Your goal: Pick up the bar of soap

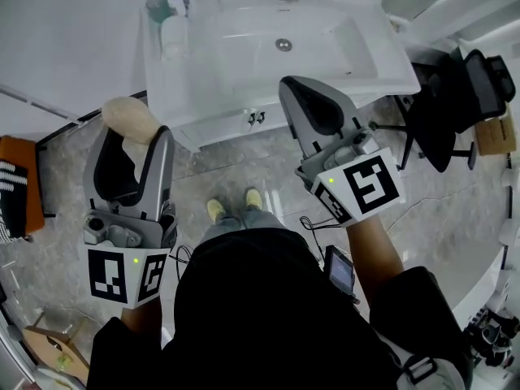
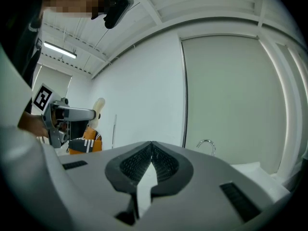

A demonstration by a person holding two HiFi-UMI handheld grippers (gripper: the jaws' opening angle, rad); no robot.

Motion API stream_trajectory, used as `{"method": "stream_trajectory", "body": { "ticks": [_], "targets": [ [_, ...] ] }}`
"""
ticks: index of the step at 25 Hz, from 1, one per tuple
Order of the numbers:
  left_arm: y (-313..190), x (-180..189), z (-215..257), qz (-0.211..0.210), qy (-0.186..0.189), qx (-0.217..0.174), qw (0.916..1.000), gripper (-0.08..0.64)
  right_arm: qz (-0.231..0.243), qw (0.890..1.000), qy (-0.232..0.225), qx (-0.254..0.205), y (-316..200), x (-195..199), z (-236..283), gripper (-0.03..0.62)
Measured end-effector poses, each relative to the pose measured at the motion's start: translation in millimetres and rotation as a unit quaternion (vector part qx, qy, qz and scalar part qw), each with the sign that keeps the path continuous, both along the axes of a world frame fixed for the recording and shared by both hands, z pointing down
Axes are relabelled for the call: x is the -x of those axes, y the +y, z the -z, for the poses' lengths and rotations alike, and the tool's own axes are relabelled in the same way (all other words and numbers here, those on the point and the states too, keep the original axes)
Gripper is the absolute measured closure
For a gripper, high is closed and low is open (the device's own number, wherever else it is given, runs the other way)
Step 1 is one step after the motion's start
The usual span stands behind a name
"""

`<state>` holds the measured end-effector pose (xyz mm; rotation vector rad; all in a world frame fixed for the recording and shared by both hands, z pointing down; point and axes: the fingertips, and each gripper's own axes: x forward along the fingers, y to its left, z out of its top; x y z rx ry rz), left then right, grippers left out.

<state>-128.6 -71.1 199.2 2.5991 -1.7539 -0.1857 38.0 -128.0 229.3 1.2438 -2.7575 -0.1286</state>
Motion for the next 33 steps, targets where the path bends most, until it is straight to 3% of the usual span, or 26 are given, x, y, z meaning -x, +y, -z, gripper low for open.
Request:
{"method": "stream_trajectory", "body": {
  "ticks": [33],
  "targets": [
    [-8.1, 1.8, 1.3, 0.010, 0.001, -0.009, 0.9999, 0.293, 0.001, 1.000, 0.008, -0.008, -12.9, 5.3, 1.9, 0.586]
  ]
}}
